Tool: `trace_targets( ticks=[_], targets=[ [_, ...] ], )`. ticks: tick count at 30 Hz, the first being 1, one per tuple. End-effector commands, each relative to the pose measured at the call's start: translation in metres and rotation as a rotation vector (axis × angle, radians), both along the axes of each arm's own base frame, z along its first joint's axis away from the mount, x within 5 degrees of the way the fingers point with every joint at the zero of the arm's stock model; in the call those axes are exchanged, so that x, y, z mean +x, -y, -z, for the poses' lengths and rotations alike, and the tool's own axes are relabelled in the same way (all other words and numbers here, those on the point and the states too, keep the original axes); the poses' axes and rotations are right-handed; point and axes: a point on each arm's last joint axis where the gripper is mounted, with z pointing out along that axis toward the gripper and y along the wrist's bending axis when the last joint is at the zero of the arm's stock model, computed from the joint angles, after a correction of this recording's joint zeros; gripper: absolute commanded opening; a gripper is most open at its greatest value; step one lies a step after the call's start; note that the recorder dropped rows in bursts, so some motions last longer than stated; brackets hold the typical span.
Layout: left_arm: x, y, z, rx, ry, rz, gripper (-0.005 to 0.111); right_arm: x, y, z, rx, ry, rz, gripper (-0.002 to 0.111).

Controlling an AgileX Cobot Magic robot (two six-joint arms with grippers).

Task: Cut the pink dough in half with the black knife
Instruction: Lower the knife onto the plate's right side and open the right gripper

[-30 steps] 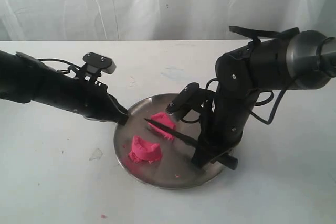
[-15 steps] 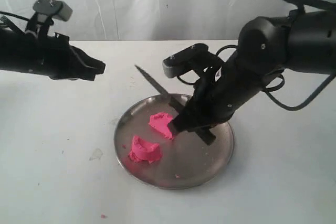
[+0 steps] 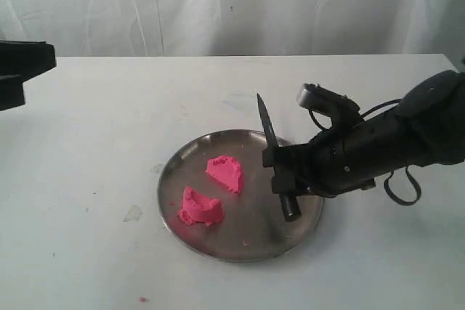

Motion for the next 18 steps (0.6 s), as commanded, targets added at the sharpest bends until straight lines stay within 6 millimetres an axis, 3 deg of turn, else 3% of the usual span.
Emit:
trace_targets(
  ticks=[1, 8, 18],
  targets=[
    [-0.031, 0.001, 0.001, -0.086, 0.025, 0.033, 0.0, -0.003, -0.001, 0.022, 0.056, -0.079, 0.023, 0.0],
    [-0.058, -0.003, 0.0, -0.031, 0.125, 0.038, 0.0, -0.006, 0.0, 0.039, 0.08, -0.091, 0.079, 0.0],
    [-0.071, -0.004, -0.004, -0.035, 0.176, 0.046, 0.0, -0.005, 0.0, 0.054, 0.071, -0.147, 0.098, 0.002]
  ],
)
